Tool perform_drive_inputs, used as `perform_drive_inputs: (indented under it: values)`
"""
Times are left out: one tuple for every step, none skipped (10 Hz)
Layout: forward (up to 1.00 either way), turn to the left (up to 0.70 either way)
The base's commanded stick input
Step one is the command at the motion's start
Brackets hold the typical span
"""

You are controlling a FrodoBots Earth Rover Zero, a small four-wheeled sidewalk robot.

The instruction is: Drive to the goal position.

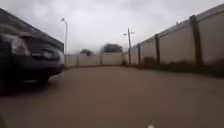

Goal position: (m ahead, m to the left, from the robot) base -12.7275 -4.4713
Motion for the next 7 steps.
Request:
perform_drive_inputs:
  values:
    - [0.70,0.00]
    - [0.70,0.00]
    - [0.70,0.01]
    - [0.70,0.03]
    - [0.70,0.04]
    - [0.70,0.07]
    - [0.70,0.08]
